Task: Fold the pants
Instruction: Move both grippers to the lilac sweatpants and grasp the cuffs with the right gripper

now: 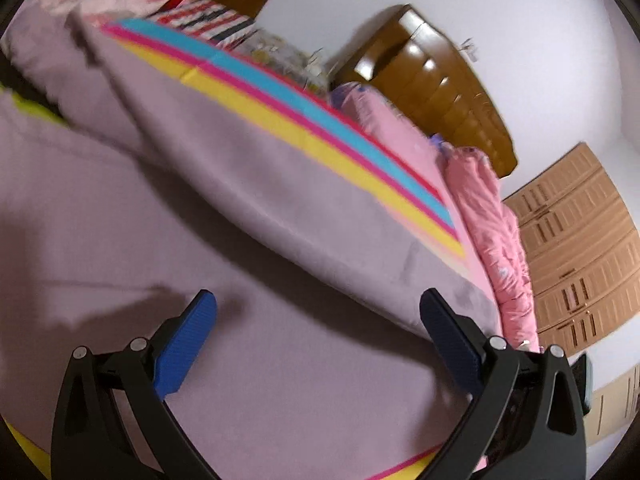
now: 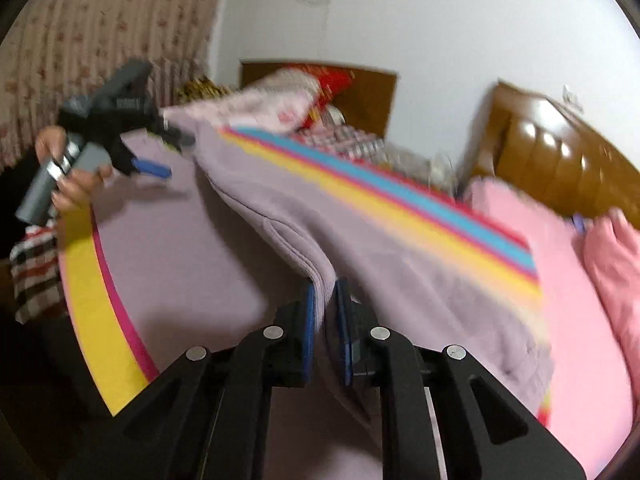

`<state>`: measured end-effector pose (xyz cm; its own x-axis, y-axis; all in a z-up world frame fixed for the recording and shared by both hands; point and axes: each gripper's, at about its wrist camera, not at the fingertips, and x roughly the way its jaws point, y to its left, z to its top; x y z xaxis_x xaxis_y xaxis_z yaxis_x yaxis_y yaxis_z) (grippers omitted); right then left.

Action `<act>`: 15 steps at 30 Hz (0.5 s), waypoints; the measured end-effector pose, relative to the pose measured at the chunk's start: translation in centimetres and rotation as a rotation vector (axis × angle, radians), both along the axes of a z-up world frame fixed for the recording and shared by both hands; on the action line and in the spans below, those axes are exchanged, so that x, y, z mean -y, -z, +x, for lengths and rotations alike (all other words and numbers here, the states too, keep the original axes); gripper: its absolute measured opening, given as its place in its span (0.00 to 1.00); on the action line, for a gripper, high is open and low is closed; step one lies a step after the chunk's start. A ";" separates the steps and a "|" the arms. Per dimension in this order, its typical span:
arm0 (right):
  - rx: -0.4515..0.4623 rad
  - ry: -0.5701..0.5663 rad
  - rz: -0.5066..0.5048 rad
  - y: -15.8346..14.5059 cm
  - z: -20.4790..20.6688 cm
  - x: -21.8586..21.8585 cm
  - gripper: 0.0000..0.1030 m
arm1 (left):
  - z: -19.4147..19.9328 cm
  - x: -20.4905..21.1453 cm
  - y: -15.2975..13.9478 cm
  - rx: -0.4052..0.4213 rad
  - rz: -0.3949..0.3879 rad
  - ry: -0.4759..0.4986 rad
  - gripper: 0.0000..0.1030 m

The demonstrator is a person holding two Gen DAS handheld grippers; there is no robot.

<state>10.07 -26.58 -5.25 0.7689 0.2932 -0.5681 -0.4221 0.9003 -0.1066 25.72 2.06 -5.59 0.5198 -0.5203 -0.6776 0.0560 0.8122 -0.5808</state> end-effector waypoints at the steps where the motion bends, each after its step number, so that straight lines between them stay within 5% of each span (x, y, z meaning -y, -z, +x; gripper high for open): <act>1: -0.002 0.019 0.009 0.3 0.2 -0.3 0.14 | 0.3 -0.1 0.7 -0.021 0.004 0.000 0.98; 4: 0.006 0.078 0.064 0.0 0.2 0.3 0.14 | 1.3 -0.3 0.8 -0.002 0.017 -0.001 0.98; 13: 0.017 0.121 0.061 -0.5 -0.8 0.1 0.14 | 5.3 -1.4 0.3 -0.010 -0.241 -0.029 0.85; 15: 0.009 0.125 0.058 -0.2 -1.0 -0.4 0.14 | 6.0 -1.8 0.3 -0.009 -0.260 -0.036 0.52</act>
<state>9.08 -26.15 -5.07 0.8065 0.2273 -0.5457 -0.3058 0.9504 -0.0560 31.71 3.86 -5.91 0.5356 -0.6591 -0.5279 0.0241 0.6368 -0.7706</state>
